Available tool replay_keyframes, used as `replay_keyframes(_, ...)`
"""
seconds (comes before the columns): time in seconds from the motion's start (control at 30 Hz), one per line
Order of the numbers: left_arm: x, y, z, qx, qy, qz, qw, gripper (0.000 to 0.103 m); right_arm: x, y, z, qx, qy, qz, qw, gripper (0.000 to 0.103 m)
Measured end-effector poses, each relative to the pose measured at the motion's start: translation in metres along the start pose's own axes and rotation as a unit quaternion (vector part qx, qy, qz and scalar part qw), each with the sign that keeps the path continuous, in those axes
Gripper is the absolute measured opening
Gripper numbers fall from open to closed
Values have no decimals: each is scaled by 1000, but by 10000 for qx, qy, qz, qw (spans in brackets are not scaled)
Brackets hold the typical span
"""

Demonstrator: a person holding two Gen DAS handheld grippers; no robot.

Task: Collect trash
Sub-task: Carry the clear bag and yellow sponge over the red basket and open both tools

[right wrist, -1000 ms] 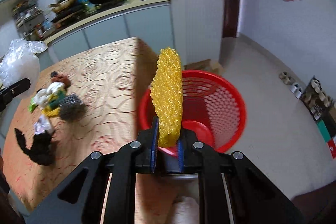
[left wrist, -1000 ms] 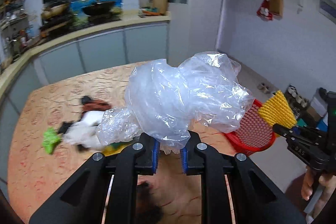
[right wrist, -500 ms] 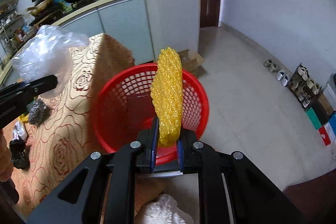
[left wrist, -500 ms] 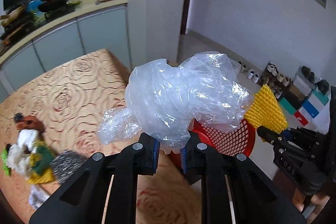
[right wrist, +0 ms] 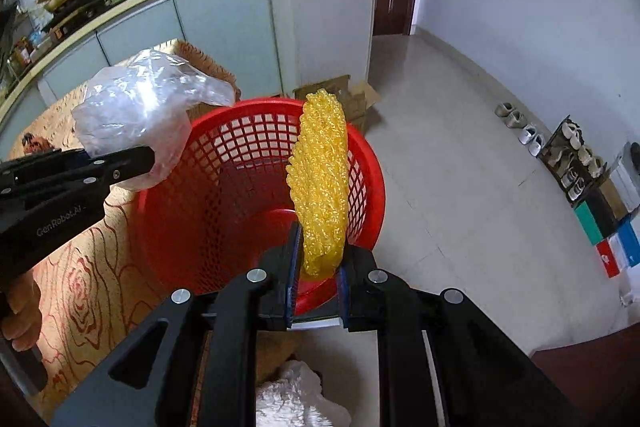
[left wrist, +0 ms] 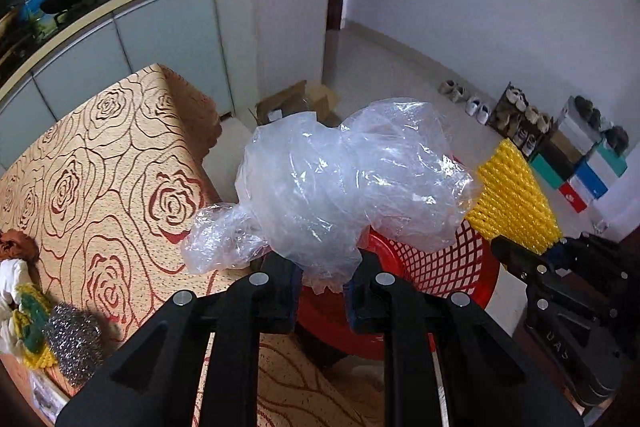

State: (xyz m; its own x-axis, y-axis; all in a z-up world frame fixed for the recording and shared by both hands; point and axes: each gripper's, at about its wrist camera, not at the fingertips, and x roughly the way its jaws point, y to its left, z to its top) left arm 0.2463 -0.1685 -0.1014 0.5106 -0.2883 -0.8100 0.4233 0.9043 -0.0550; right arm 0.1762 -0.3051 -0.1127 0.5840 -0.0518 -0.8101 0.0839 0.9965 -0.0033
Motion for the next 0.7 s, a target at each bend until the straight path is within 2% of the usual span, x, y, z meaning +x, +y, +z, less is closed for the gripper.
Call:
replay_keyframes(0.23,8,1,2,-7,119,-66,9999,22,8,5,0,-162,104,-76,9998,18)
replay_keyframes(0.47,11,-3,3,85,149,-46,9998,40,13,7,0,-204,162,-70,9996,24)
replay_keyframes(0.6,8,-1,4,25,125,-54,9999,45,8,9,1,-291,89,-3,9995,32)
replay_keyframes(0.7,3,2,5,-16,80,-46,10000,52,3,10,2,-305,39,27,9995,34)
